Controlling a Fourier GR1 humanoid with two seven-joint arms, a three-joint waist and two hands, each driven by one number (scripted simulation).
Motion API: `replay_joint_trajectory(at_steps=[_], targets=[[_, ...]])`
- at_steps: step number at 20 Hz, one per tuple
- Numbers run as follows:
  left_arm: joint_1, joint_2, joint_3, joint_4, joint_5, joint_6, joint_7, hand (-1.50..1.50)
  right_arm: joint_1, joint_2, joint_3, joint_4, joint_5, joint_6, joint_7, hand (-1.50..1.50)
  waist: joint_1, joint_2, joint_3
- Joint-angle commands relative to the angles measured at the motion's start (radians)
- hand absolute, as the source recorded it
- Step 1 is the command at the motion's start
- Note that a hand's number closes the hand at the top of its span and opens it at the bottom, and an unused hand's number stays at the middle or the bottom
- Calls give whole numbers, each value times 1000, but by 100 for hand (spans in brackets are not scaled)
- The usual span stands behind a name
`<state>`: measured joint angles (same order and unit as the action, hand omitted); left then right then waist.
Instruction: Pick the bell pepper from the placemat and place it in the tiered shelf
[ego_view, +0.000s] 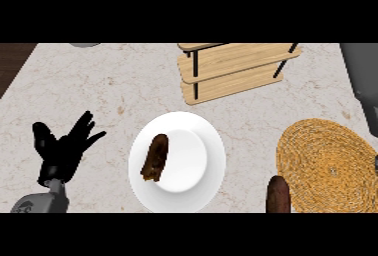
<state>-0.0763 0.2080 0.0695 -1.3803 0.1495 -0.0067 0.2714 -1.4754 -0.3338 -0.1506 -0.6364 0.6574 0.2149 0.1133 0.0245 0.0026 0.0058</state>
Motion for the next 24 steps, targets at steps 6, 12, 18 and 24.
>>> replay_joint_trajectory(at_steps=[6, 12, 18, 24], targets=[[24, 7, 6, 21, -3, -7, 24, 0, -23, 15, -135, 69, -84, -122, 62, -150, -1, 4, -6], [11, -17, -18, -9, -14, 14, 75, 0, -46, 2, -246, 83, -203, -107, 81, -150, -7, 1, -6], [-8, -3, 8, 56, -8, -14, 16, 0, -127, -19, -362, 140, -304, -174, 128, -150, 4, 10, -7], [59, -42, -21, 13, -28, 9, 3, 0, -109, -117, -386, 121, -295, -287, 117, -150, 2, 6, -6]])
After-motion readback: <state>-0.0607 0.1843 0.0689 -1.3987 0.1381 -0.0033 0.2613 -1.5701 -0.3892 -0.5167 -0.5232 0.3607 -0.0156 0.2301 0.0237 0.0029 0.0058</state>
